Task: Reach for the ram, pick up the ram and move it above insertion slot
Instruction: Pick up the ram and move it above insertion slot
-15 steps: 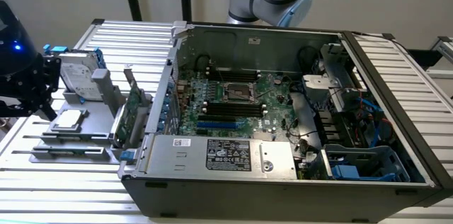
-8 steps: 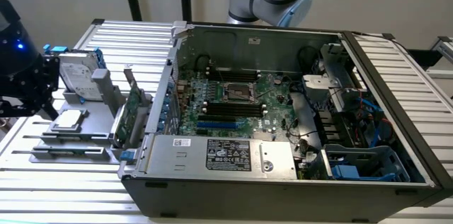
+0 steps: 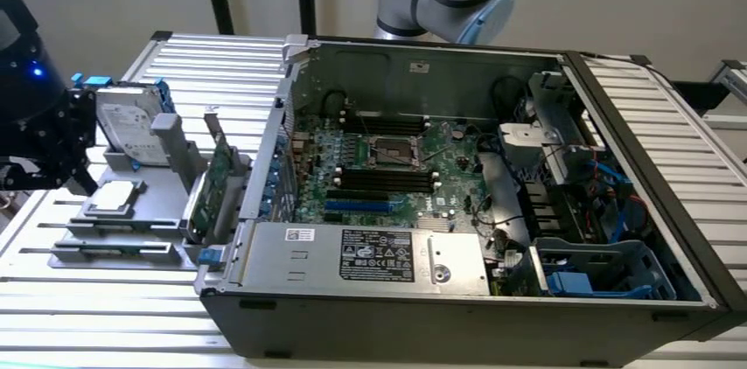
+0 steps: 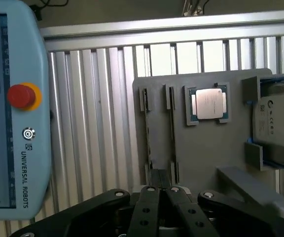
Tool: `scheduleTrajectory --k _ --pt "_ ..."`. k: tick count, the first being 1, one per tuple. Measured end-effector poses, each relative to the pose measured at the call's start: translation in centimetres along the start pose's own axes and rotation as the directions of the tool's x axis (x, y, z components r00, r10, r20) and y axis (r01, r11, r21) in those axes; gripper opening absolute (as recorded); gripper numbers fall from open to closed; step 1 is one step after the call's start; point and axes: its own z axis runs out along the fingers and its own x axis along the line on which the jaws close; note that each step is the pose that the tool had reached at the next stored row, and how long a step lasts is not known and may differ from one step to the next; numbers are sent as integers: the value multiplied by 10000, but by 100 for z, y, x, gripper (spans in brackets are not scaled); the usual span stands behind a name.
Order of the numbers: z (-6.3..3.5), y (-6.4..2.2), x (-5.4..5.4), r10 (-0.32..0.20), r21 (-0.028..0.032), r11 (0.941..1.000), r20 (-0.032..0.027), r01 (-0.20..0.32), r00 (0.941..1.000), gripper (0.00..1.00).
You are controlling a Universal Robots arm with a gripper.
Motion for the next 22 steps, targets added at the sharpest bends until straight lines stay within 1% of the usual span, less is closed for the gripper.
scheduleTrajectory --k 1,4,6,7,12,22 --pt "5 9 0 0 8 10000 0 0 10000 12" --pt "51 27 2 -1 27 10000 4 1 10000 30" --pt "87 37 3 -1 36 10000 4 1 10000 30" --pt "105 41 4 -2 39 10000 4 2 10000 36" --pt "196 51 7 -2 40 10000 3 2 10000 36" --pt "378 46 18 -10 40 10000 3 10 10000 36"
